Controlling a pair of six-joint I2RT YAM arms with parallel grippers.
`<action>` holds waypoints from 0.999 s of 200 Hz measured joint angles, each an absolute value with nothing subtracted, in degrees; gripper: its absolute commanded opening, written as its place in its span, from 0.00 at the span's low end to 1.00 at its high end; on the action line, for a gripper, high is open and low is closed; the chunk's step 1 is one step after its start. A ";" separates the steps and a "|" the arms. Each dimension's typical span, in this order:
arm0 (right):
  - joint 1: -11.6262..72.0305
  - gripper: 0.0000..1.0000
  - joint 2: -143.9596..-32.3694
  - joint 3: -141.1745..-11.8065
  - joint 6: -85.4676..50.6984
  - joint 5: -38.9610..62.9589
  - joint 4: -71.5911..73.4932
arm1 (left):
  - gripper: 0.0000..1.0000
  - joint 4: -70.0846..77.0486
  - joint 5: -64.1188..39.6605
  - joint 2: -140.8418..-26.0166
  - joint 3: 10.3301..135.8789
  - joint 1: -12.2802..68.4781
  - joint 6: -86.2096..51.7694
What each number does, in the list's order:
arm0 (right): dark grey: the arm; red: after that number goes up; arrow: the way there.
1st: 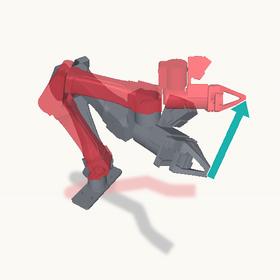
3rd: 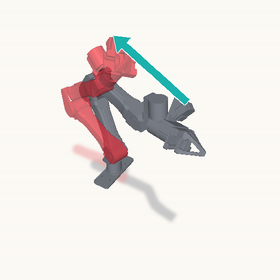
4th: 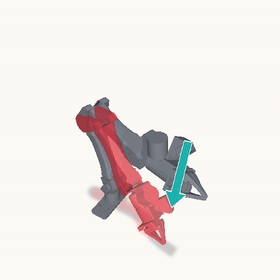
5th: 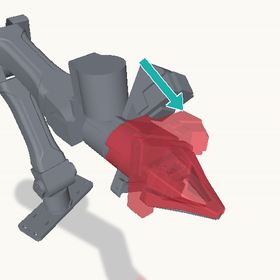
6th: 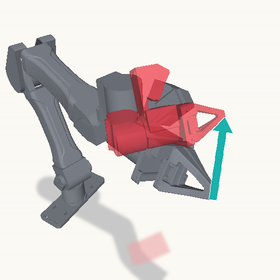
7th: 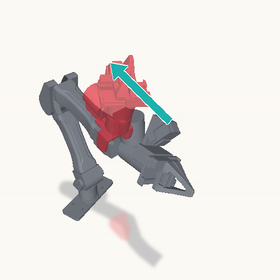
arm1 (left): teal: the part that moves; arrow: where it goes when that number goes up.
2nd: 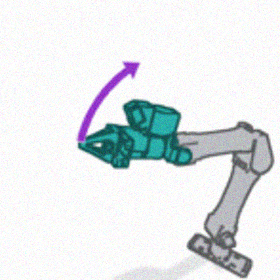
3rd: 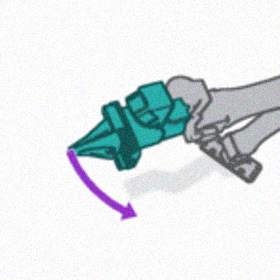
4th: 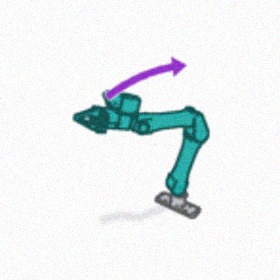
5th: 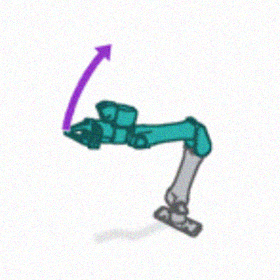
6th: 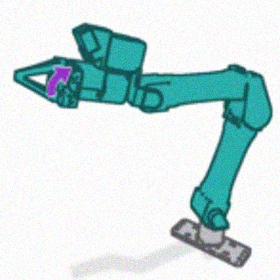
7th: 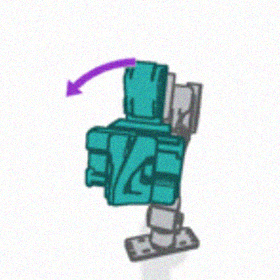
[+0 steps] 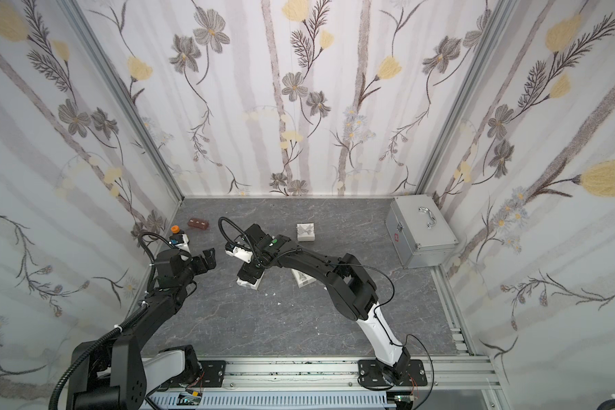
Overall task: Take the necklace out of the lift-off lid jewelry box
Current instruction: Pick up the jewelry box from the center of the board.
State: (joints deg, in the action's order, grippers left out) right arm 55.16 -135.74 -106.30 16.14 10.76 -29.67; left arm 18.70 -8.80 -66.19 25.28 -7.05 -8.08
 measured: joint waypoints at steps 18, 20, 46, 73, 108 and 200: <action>55.37 0.92 -136.94 -107.13 16.12 10.79 -30.48 | 1.00 18.76 -9.28 -66.13 25.04 -7.14 -8.40; 55.37 0.92 -137.08 -107.26 16.12 10.79 -30.50 | 1.00 18.74 -9.32 -66.11 25.04 -7.14 -8.40; 55.55 0.92 -139.28 -108.79 16.05 10.61 -30.61 | 1.00 19.09 -10.24 -65.84 24.93 -7.18 -8.86; 55.66 0.92 -141.27 -109.67 15.84 10.13 -31.11 | 1.00 19.49 -10.31 -64.97 24.32 -7.20 -9.02; 55.61 0.90 -142.45 -110.24 15.66 9.17 -31.48 | 1.00 19.55 -10.24 -64.31 23.99 -7.20 -9.04; 55.48 0.75 -143.46 -110.34 14.57 8.67 -32.27 | 1.00 19.70 -10.09 -64.20 23.66 -7.20 -9.04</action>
